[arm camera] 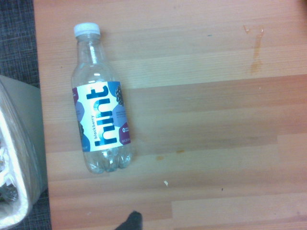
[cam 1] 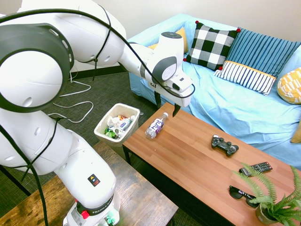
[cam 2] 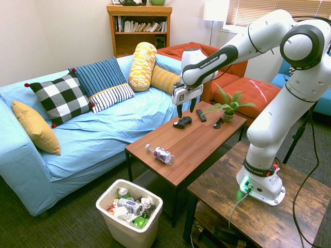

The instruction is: Throw the bottle in the trash bin

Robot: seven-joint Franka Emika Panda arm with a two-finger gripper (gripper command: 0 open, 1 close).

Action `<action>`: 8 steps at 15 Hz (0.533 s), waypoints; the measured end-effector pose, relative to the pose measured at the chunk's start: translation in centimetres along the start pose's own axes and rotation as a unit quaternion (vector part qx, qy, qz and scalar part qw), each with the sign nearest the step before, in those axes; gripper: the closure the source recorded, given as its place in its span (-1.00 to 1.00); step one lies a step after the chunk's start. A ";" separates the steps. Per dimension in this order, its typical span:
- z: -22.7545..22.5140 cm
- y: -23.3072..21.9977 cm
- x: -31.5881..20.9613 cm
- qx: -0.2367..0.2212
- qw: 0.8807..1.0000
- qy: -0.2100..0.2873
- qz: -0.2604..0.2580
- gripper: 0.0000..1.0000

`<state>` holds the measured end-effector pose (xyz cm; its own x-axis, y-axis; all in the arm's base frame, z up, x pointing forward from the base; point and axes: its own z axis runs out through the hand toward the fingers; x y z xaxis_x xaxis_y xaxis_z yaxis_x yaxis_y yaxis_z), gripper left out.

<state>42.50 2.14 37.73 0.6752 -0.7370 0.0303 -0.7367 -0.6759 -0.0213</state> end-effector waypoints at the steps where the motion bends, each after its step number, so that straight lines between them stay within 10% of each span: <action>1: 0.0 -0.1 0.1 0.000 1.000 0.000 0.000 -1.00; 8: 3.5 -4.8 -3.0 0.019 0.999 0.026 -0.016 -1.00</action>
<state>44.10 7.59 34.25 0.6955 -0.7137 0.0835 -0.7115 -0.7002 -0.0583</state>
